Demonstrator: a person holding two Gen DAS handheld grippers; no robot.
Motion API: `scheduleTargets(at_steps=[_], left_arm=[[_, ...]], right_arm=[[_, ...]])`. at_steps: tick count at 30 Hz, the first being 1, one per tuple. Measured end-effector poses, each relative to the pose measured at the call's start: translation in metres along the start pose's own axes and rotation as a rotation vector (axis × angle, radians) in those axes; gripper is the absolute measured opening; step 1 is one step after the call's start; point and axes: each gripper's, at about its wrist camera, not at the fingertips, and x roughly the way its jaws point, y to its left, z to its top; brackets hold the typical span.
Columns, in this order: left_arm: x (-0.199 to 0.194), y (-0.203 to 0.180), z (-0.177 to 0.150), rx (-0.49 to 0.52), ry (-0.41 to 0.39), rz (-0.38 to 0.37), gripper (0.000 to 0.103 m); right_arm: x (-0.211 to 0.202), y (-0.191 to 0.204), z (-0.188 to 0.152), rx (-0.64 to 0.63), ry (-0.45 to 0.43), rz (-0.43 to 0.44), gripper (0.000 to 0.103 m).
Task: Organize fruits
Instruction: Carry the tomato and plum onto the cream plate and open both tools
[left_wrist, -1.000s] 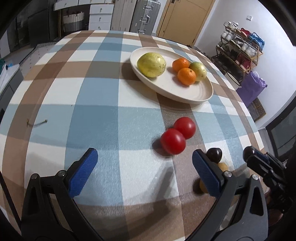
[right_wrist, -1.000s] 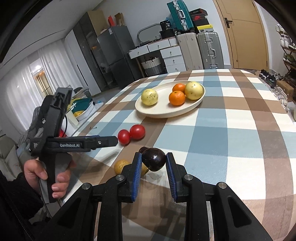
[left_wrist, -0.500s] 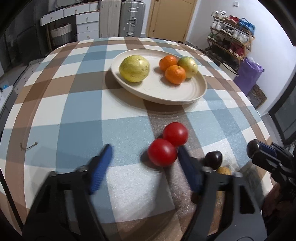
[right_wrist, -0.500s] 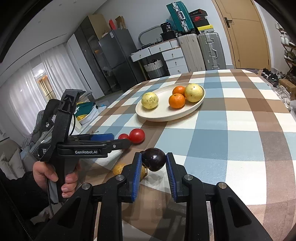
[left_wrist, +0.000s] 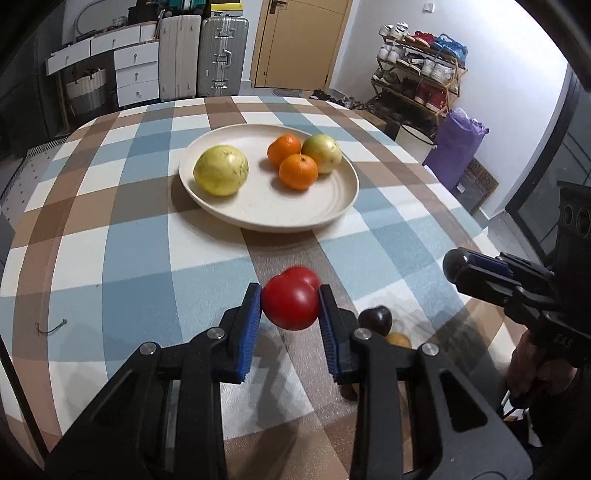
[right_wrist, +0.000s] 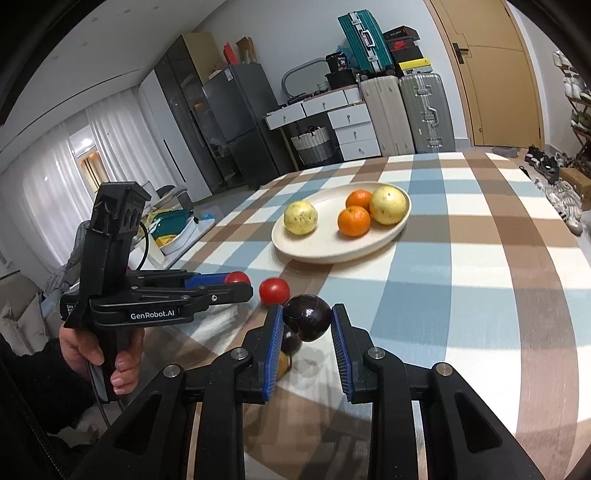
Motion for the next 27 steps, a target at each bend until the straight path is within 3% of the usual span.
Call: scheduleTargets(at_steps=[13, 27], left_arm=[[0.002, 0.018, 0.037, -0.046, -0.027, -0.038, 0.027], [0.02, 0.036, 0.107, -0.073, -0.041, -0.07, 0.027]], right_arm=[[0.025, -0.003, 0.043, -0.021, 0.002, 0.034, 0.027], [0.071, -0.011, 0.109, -0.077, 0.018, 0.043, 0.027]])
